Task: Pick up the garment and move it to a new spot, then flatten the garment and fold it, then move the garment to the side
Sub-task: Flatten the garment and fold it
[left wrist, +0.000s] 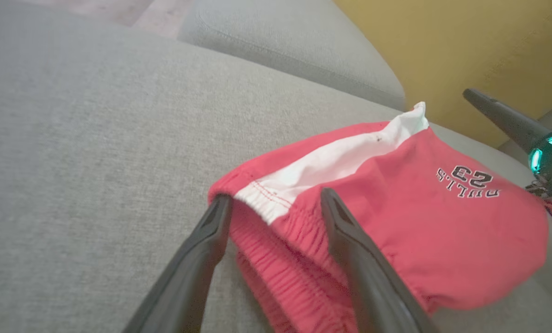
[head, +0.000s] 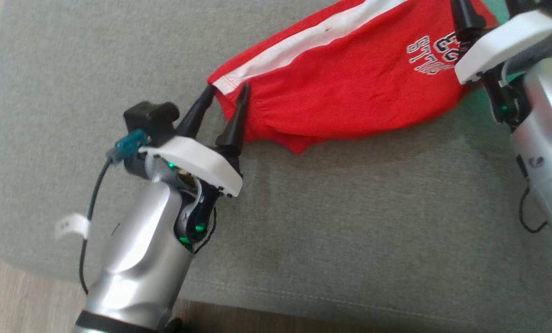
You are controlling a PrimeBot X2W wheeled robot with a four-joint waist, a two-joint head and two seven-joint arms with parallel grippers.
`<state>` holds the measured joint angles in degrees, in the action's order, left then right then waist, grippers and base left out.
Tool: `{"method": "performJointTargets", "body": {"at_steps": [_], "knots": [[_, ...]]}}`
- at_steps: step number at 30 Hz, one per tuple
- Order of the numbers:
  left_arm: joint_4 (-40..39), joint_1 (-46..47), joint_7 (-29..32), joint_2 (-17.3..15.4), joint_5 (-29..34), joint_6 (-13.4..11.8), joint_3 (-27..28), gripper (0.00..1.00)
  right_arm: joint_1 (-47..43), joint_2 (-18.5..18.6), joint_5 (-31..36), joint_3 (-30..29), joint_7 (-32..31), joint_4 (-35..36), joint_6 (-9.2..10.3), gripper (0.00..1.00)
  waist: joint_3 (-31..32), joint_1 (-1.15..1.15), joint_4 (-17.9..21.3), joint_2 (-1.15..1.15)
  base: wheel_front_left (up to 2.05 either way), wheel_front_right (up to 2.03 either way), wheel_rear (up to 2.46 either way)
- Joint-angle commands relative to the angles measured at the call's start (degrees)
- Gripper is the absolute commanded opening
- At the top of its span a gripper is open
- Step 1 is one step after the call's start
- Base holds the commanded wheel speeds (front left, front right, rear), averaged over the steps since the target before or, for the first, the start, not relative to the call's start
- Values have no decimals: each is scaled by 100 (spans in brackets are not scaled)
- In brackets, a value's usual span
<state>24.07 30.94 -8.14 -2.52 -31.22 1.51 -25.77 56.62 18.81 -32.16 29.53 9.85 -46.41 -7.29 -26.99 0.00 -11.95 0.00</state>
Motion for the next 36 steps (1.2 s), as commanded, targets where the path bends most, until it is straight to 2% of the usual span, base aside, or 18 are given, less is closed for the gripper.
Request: {"method": "performJointTargets", "body": {"at_steps": [1, 6, 10, 13, 19, 26, 36], "knots": [[-173, -17, -175, -124, 156, -176, 139, 100, -48, -49, 145, 104, 241, 168, -20, 100, 139, 0, 128, 0, 0, 0, 0], [-507, -476, -516, -309, 639, -861, 228, 100, -566, -89, 516, -168, 504, 618, -20, 100, 443, 0, 426, 0, 0, 0, 0], [-968, -866, -623, -538, 1006, -1331, 349, 100, -1344, -179, 938, -896, 512, 1601, -20, 100, 676, 0, 672, 0, 0, 0, 0], [-1334, -1066, -658, -693, 1205, -1533, 449, 100, -2057, -334, 1249, -1342, 513, 2255, -20, 100, 844, 0, 845, 0, 0, 0, 0], [-1815, -1312, -681, -919, 1442, -1649, 613, 100, -3273, -681, 1707, -1965, 478, 3205, -20, 100, 1098, 0, 1123, 0, 0, 0, 0], [-1981, -1651, -685, -1053, 1564, -1677, 691, 100, -4419, -1101, 2085, -2375, 77, 4077, -20, 100, 1270, 0, 1352, 0, 0, 0, 0], [-2023, -2054, -686, -1032, 1614, -1760, 817, 100, -5022, -1300, 2243, -2552, -328, 4735, -20, 100, 1367, 0, 1454, 0, 0, 0, 0]]}}
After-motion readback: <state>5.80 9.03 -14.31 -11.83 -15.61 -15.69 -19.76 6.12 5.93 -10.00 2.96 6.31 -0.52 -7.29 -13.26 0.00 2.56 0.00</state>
